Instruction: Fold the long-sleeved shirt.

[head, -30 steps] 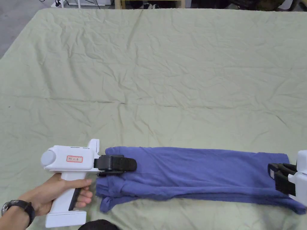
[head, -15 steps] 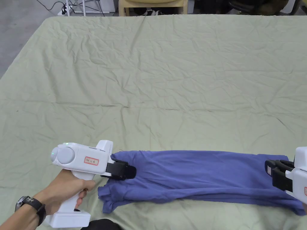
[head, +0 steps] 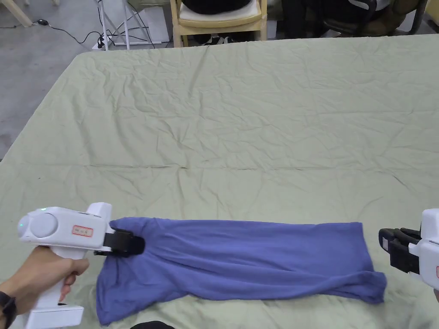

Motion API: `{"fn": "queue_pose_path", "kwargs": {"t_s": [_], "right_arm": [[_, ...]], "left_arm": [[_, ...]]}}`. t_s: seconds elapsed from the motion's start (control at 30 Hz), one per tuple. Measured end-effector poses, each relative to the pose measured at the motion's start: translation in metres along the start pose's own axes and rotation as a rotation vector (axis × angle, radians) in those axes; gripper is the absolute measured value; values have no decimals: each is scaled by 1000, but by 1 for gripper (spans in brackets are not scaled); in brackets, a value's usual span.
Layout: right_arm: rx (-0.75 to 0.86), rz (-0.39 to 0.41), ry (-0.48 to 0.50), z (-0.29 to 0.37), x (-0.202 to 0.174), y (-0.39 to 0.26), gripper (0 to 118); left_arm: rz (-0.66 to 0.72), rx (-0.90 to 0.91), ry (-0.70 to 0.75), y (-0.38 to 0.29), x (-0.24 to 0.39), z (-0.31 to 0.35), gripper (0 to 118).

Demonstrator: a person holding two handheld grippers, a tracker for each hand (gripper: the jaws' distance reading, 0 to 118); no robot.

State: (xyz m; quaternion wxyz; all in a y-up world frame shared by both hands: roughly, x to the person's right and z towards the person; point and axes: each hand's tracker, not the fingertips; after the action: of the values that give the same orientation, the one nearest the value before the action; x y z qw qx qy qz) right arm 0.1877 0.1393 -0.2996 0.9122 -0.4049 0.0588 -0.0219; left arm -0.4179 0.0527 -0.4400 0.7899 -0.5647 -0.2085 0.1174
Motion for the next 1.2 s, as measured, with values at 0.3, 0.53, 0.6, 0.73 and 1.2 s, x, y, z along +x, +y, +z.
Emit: {"fn": "queue_pose_path", "kwargs": {"t_s": [0.3, 0.53, 0.6, 0.73, 1.2], "right_arm": [[-8, -34, 27, -11, 6, -9, 0], [13, -74, 47, -8, 19, -17, 0], [18, -92, 50, -8, 26, -19, 0], [27, -128, 49, -5, 38, -24, 0], [49, -230, 14, 4, 79, -39, 0]], "left_arm": [[103, -53, 108, -2, 24, 15, 14], [46, -115, 75, 16, 99, 12, 14], [10, -131, 57, 23, 122, 5, 14], [10, -164, -24, 36, 164, -19, 14], [-25, -256, -142, 75, 282, -131, 14]]}}
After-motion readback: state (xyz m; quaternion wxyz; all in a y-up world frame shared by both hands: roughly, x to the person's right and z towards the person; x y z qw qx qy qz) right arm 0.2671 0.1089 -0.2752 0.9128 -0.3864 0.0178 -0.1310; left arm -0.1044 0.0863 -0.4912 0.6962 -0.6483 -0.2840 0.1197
